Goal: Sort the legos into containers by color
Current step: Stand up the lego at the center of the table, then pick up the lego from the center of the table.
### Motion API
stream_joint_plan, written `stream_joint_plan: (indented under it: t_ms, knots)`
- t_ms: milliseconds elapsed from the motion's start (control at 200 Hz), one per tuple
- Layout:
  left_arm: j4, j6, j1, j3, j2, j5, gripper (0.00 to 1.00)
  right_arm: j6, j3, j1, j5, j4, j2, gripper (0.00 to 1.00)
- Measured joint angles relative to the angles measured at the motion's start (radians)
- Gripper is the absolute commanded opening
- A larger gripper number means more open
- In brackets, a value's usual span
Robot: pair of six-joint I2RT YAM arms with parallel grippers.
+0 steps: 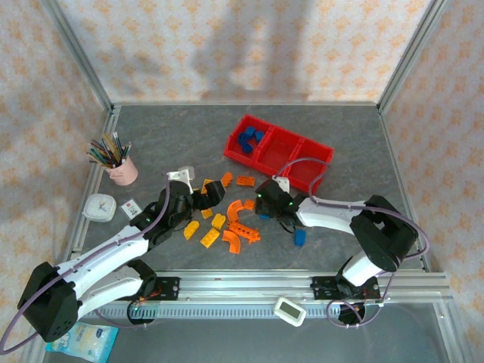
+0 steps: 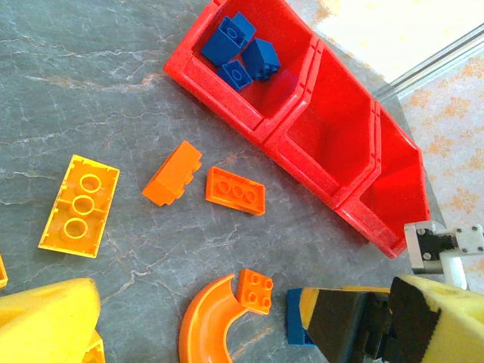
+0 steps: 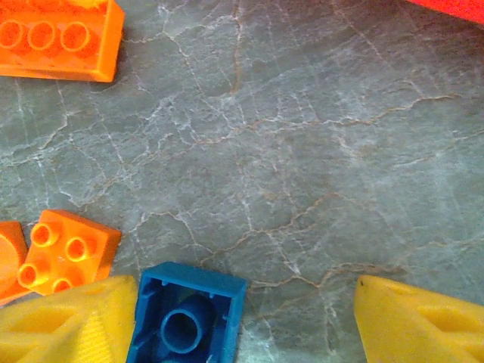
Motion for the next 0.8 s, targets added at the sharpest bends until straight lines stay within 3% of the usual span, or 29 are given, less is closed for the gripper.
stream_joint_plan:
  t_ms: [285,526,796]
  knots:
    - [0.0,0.0,0.0,0.0,0.007,0.0,0.99,-0.003,0.021,0.035,-0.005,-0.014,0.031,0.71]
    - [0.0,0.0,0.0,0.0,0.009,0.0,0.99,-0.011,0.06,0.062,0.014,-0.04,0.092,0.61]
    - [0.0,0.0,0.0,0.0,0.009,0.0,0.99,-0.021,0.06,0.061,0.031,-0.053,0.093,0.38]
